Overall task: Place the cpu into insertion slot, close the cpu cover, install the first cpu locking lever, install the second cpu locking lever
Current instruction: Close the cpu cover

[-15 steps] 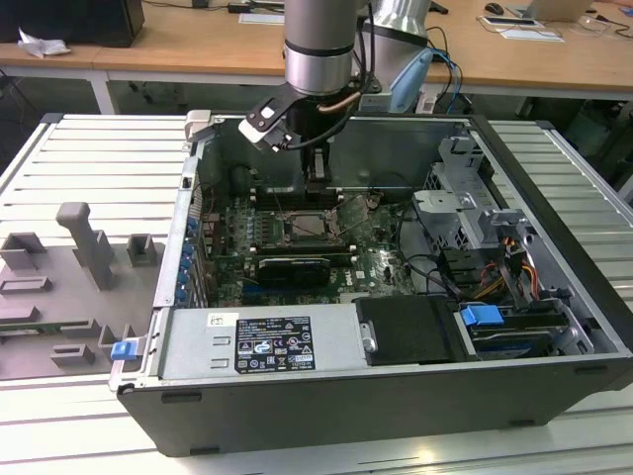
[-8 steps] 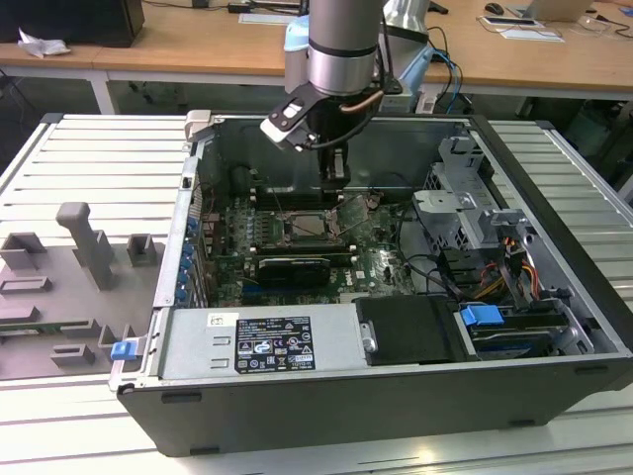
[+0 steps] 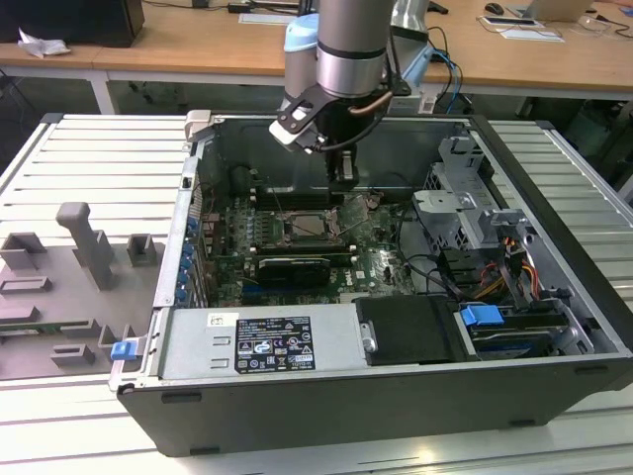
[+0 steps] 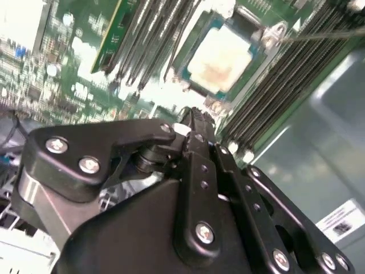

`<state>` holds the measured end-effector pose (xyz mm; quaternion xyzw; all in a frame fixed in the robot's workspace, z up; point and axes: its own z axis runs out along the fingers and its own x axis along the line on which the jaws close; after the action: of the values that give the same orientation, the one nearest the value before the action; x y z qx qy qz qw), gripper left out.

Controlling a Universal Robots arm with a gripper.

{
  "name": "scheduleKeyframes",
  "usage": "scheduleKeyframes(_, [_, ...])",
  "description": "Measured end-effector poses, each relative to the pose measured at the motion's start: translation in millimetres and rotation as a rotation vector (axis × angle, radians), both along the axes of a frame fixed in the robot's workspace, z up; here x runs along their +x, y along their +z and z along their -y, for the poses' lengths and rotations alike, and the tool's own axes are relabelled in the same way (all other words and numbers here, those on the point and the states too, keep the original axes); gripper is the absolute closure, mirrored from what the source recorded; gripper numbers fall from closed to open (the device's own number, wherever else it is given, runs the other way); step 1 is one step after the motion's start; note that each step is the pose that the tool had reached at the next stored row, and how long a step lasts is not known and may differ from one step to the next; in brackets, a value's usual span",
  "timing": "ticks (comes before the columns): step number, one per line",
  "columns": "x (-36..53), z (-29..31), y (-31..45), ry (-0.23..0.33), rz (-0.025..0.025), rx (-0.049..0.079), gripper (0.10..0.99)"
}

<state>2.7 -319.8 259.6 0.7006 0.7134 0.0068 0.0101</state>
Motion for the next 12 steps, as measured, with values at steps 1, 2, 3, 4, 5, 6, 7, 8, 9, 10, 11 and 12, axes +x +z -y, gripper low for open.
scheduleKeyframes(1, [7.5, -0.1, 0.0, 0.0, 0.0, 0.0, 0.98])
scheduleKeyframes(2, [12.2, -0.2, 0.0, 0.0, 0.0, 0.0, 0.98])
scheduleKeyframes(3, [15.1, -0.4, 0.0, 0.0, 0.0, 0.0, 0.98])
scheduleKeyframes(4, [17.9, -0.8, 0.0, 0.0, 0.0, 0.0, 0.98])
scheduleKeyframes(5, [20.0, -1.1, 0.0, 0.0, 0.0, 0.0, 0.98])
scheduleKeyframes(6, [23.8, -1.5, 0.0, 0.0, 0.0, 0.0, 0.98])
scheduleKeyframes(7, [26.9, -1.7, 0.0, 0.0, 0.0, 0.0, 0.98])
scheduleKeyframes(8, [29.4, -1.9, 0.0, 0.0, 0.0, 0.0, 0.98])
scheduleKeyframes(9, [31.6, -2.1, -0.2, 0.0, 0.0, 0.0, 0.98])
scheduleKeyframes(10, [33.1, -2.3, -0.3, 0.001, 0.0, 0.0, 0.98])
scheduleKeyframes(11, [34.6, -2.5, -0.5, 0.002, 0.0, 0.0, 0.98])
scheduleKeyframes(12, [37.2, -2.6, -1.0, 0.004, 0.0001, 0.0, 0.98])
